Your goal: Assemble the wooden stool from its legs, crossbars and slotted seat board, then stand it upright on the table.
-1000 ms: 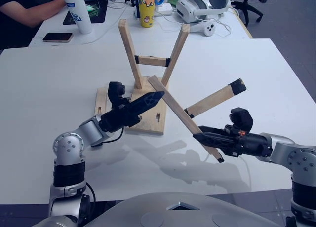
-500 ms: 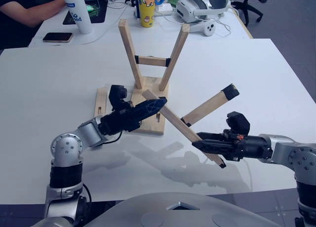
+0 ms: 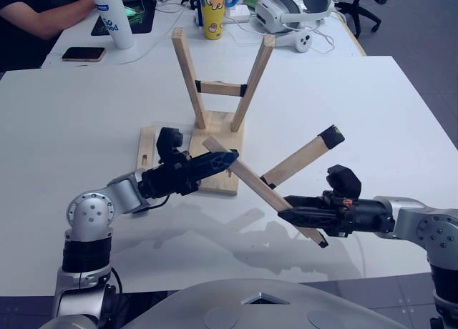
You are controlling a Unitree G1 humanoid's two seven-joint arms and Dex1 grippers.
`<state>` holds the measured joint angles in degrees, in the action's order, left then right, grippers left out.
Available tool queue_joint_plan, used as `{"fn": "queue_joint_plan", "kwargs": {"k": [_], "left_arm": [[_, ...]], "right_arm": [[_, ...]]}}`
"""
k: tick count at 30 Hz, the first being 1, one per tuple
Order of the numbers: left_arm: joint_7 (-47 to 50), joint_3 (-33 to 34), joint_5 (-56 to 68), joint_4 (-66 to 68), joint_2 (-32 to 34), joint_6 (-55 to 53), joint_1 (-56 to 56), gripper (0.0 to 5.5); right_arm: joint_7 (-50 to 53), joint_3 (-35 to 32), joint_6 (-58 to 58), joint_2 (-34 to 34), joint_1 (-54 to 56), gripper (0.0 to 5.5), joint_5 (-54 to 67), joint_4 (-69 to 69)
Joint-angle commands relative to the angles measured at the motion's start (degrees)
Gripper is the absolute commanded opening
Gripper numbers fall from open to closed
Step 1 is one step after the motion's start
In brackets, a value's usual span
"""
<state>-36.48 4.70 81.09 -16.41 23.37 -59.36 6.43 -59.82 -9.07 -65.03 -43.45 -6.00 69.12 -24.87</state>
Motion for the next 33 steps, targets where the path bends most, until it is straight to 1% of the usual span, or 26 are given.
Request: {"fn": "queue_joint_plan", "kwargs": {"k": [1,8,9,11,16,20,22,24,26,27,30,31,33], "left_arm": [[-0.78,0.29,-1.74,0.47,1.66,-0.33,0.14,2.02],[-2.43,1.38,-3.4,2.12,2.94,0.16,0.84,2.02],[-2.51,1.79,-3.69,2.68,3.02,0.46,1.08,2.02],[-3.12,1.97,-4.92,3.51,3.42,0.91,1.49,2.02],[-4.24,4.0,-5.02,4.26,4.71,0.69,1.81,2.02],[-5.36,9.65,-3.75,5.55,9.03,0.39,2.26,2.02],[-6.09,13.38,-3.26,6.59,12.18,0.13,2.4,2.02],[-7.02,17.84,-2.94,8.55,16.11,-0.18,2.61,2.02],[-8.95,20.73,-4.02,11.0,20.12,-0.48,3.71,2.02],[-10.23,21.59,-4.74,12.41,22.08,-0.6,4.66,2.02],[-12.61,22.39,-6.43,15.55,25.8,-0.55,7.74,2.02],[-13.13,22.37,-7.1,16.65,26.52,-0.24,8.94,2.02],[-14.39,22.78,-8.32,18.96,27.77,0.55,10.85,2.02]], "right_arm": [[0.18,0.05,0.15,-1.0,1.07,2.05,0.35,-0.09],[2.99,-0.23,4.38,1.13,2.22,2.05,-3.74,1.83],[4.58,-1.07,3.9,2.27,3.17,2.42,-2.35,3.52],[4.56,-2.17,2.67,2.52,3.14,2.69,0.18,4.65],[4.75,-3.48,1.81,2.34,2.43,3.41,2.15,5.92],[6.08,-2.93,5.47,2.2,1.93,4.01,-4.02,9.0],[9.01,-3.05,7.02,3.97,3.1,4.2,-6.11,10.88],[12.08,-0.13,10.79,5.48,4.34,4.2,-12.15,10.49],[13.6,5.54,17.41,6.57,3.5,4.2,-20.8,6.99],[14.76,9.37,22.08,7.38,3.32,4.2,-26.46,5.05],[13.34,21.92,35.4,6.42,2.69,4.2,-42.4,0.7],[13.02,24.68,39.1,6.67,2.55,4.2,-46.08,0.31],[15.23,29.29,50.24,7.92,3.8,4.2,-56.4,2.55]]}}
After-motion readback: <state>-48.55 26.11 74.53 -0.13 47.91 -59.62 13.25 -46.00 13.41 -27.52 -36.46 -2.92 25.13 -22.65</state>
